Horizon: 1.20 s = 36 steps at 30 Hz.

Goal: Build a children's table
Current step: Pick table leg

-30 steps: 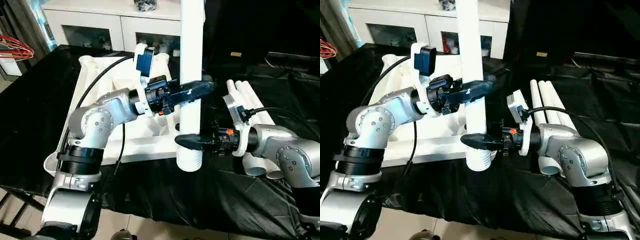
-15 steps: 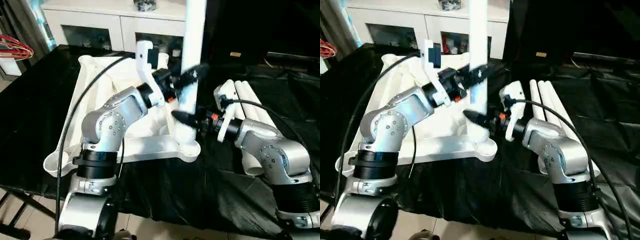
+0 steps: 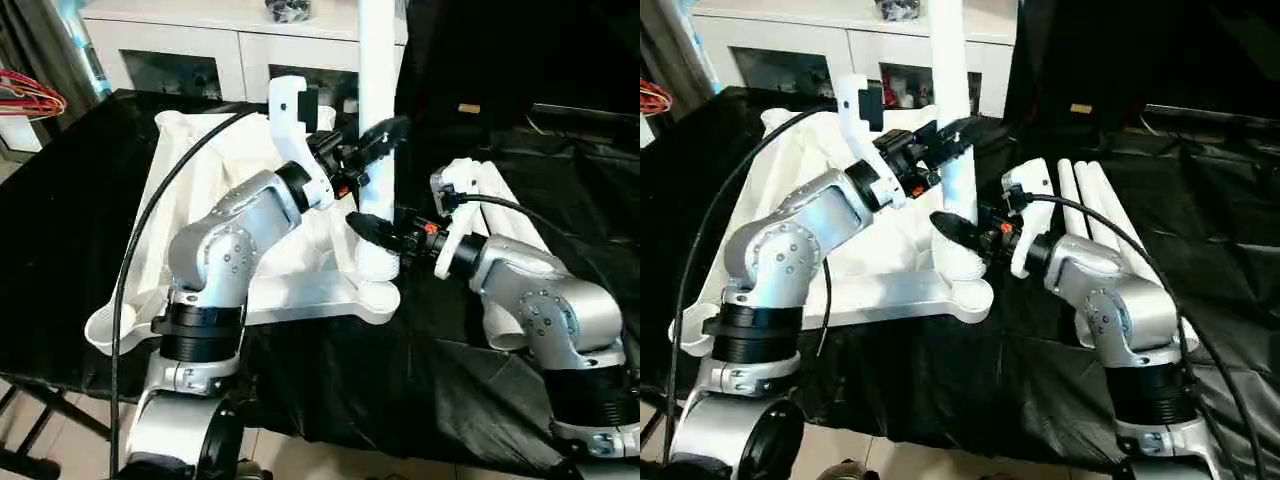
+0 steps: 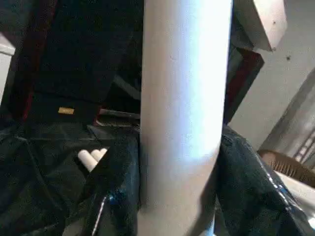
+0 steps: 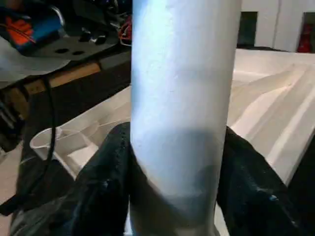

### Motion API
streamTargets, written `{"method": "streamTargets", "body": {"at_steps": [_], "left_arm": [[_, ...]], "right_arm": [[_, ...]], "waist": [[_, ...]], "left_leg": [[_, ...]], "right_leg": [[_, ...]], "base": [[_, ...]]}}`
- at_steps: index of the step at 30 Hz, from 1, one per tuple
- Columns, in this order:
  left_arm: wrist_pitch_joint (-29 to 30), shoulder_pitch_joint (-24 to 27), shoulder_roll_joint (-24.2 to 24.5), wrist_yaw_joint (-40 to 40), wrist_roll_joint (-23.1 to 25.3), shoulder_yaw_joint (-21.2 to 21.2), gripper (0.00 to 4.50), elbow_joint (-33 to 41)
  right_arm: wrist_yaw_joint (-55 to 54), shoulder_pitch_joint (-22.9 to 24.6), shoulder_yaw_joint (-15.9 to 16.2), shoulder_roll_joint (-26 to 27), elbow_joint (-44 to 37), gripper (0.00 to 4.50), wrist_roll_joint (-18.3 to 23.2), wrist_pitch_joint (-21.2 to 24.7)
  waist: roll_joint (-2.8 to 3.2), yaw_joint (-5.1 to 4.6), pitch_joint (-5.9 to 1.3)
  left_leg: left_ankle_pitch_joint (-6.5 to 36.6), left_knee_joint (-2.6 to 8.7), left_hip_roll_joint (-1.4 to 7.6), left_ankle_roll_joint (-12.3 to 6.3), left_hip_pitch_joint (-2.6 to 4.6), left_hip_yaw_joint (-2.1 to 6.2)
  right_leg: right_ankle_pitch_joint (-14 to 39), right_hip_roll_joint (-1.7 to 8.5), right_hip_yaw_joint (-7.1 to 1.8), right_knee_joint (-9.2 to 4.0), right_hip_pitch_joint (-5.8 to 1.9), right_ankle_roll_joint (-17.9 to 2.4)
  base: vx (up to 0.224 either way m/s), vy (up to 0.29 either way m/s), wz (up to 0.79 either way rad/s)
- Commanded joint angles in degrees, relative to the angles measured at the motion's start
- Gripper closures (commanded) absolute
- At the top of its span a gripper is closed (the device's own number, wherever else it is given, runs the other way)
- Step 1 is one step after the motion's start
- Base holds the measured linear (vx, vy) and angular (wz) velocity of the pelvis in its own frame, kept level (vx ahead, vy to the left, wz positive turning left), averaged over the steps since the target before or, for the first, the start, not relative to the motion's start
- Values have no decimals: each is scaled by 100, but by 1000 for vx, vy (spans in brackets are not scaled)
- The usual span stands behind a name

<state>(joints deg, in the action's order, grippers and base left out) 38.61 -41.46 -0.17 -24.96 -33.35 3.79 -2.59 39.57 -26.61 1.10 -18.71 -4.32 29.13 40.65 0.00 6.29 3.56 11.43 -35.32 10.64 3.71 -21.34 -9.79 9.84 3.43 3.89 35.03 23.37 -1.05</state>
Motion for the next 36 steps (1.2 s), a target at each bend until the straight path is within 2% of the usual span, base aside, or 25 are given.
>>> {"method": "streamTargets", "body": {"at_steps": [1,4,5,6,7,11,12,13,15,22,34,36], "left_arm": [[-51,37,62,-199,48,-133,262,148],[2,55,124,-281,29,-180,265,166],[-6,87,198,-429,35,-270,265,216],[-2,99,216,-471,27,-299,265,246],[-1,101,218,-478,25,-303,265,252],[9,137,286,-585,34,-448,265,329],[11,144,301,-615,39,-475,265,337],[8,172,345,-702,57,-560,265,381],[20,195,368,-755,54,-611,265,425],[67,308,532,-1060,29,-904,265,655],[68,297,531,-1074,-59,-900,265,695],[66,282,530,-1086,-64,-911,265,692]], "right_arm": [[91,37,-39,-72,-192,184,133,124],[246,88,20,-220,-285,150,181,204],[438,162,156,-433,-347,150,100,199],[506,189,203,-509,-370,148,75,196],[518,194,211,-522,-374,125,71,196],[734,243,329,-721,-444,113,71,291],[749,246,355,-740,-442,113,53,291],[772,255,411,-777,-434,113,21,303],[763,253,442,-776,-410,113,-2,297],[672,132,458,-678,-261,113,2,268],[858,204,643,-780,-270,113,-4,429],[862,210,665,-758,-240,141,-11,428]], "waist": [[-52,-3,-432],[-56,1,-435],[-102,-4,-432],[-93,24,-427],[-108,19,-424],[-141,15,-423],[-143,9,-413],[-179,8,-412],[-160,7,-418],[-165,-3,-416],[-204,-7,-420],[-205,0,-416]], "left_leg": [[418,395,210,-199,30,63],[389,397,216,-200,35,65],[406,395,217,-210,39,55],[414,395,220,-214,46,56],[419,393,220,-212,32,51],[398,393,223,-221,29,57],[425,387,211,-226,22,47],[417,391,207,-228,22,45],[352,393,221,-213,18,54],[345,394,228,-199,33,50],[338,391,230,-161,40,48],[347,392,230,-160,37,48]], "right_leg": [[1258,434,-280,-414,-348,-855],[1183,430,-285,-403,-355,-867],[1204,434,-284,-410,-351,-871],[1286,440,-287,-412,-352,-845],[1339,451,-291,-410,-357,-840],[1433,455,-286,-412,-352,-808],[1510,449,-290,-427,-346,-781],[1593,449,-284,-438,-347,-741],[1540,454,-290,-416,-343,-749],[1419,452,-293,-396,-334,-824],[1244,448,-293,-385,-348,-866],[1262,456,-297,-383,-351,-874]], "base": [[0,0,0],[0,0,0],[0,0,0],[0,0,0],[0,0,0],[0,0,0],[0,0,0],[0,0,0],[0,0,0],[0,0,0],[0,0,0],[0,0,0]]}}
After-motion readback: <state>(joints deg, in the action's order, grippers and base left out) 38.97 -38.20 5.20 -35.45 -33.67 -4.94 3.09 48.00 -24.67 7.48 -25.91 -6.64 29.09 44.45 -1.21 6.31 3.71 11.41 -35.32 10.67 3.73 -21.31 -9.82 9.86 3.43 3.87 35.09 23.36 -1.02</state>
